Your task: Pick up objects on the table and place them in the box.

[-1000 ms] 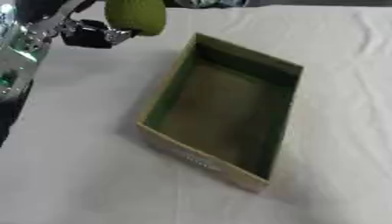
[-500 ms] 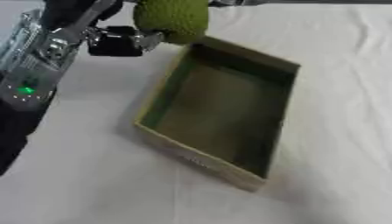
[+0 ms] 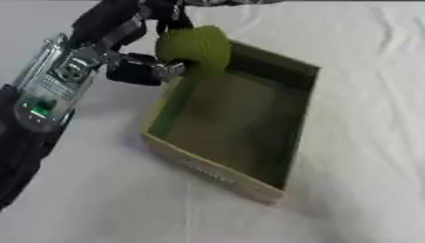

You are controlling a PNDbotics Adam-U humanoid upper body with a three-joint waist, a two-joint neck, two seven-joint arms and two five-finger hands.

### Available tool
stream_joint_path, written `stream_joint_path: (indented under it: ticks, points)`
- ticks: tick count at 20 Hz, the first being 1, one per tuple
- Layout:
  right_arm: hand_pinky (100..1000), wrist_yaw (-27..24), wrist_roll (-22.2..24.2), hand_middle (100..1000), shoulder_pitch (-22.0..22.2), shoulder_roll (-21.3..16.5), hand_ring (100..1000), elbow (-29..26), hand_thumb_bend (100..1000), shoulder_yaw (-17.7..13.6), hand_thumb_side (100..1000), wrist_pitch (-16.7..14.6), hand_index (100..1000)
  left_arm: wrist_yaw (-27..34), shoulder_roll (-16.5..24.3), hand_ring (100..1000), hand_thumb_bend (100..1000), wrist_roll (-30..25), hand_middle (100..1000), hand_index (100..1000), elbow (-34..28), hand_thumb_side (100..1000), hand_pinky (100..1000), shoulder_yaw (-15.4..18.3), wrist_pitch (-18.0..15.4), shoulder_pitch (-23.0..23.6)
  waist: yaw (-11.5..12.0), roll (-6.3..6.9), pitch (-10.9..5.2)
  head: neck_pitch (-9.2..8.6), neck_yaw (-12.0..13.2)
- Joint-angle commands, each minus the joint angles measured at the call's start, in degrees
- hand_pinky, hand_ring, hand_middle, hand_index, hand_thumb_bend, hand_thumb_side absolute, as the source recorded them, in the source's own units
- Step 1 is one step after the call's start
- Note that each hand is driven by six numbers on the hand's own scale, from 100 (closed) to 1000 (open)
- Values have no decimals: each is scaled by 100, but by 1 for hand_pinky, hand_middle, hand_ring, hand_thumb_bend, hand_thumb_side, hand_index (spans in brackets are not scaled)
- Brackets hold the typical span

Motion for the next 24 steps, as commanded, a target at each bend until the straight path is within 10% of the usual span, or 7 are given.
stream_joint_path:
  ticks: [1, 24]
  points:
    - [827, 101, 46, 592, -5, -420, 735, -92, 100, 3, 470, -8, 751, -19, -74, 391, 100, -89, 341, 541, 112, 102, 308, 109, 5, -41, -10, -21, -164, 17, 0]
    - [812, 279, 195, 592, 194, -1258, 729, -92, 100, 201, 470, 129, 747, -2052, -497, 431, 227, 952, 401, 554, 1244, 100, 377, 14, -730, -221, -200, -38, -166, -38, 100]
